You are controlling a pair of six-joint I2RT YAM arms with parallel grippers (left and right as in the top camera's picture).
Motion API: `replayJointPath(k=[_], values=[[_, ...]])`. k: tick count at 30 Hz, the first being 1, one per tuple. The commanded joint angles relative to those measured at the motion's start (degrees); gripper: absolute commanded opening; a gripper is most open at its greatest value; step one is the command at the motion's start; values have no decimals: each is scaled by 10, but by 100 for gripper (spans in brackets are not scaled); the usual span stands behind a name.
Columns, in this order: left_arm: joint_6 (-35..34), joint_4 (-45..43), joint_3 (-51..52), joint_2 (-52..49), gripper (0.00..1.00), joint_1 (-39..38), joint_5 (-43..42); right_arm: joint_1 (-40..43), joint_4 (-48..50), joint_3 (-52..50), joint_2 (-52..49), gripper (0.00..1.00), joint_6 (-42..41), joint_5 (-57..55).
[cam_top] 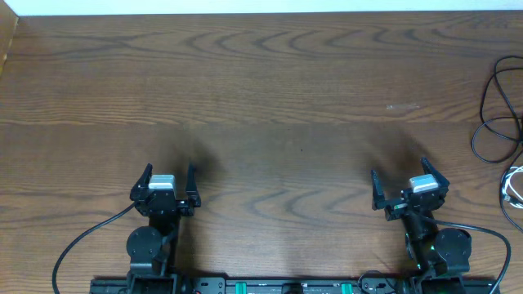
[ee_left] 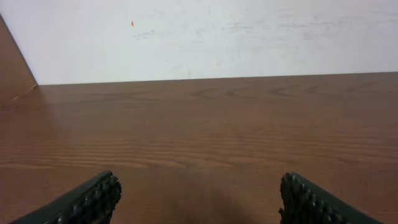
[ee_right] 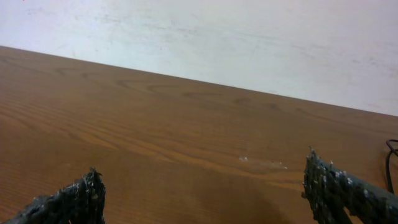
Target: Untangle cables
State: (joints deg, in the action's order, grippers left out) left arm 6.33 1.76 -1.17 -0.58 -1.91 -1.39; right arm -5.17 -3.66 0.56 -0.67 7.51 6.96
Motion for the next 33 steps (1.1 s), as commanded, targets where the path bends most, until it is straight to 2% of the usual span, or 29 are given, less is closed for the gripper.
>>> replayJointPath(k=[1,33], values=[[9,24,9,3,83,3,9,-5,-2,-2,4,99,-10,-6],[9,24,9,3,83,3,9,31,-2,-2,3,99,-10,-6]])
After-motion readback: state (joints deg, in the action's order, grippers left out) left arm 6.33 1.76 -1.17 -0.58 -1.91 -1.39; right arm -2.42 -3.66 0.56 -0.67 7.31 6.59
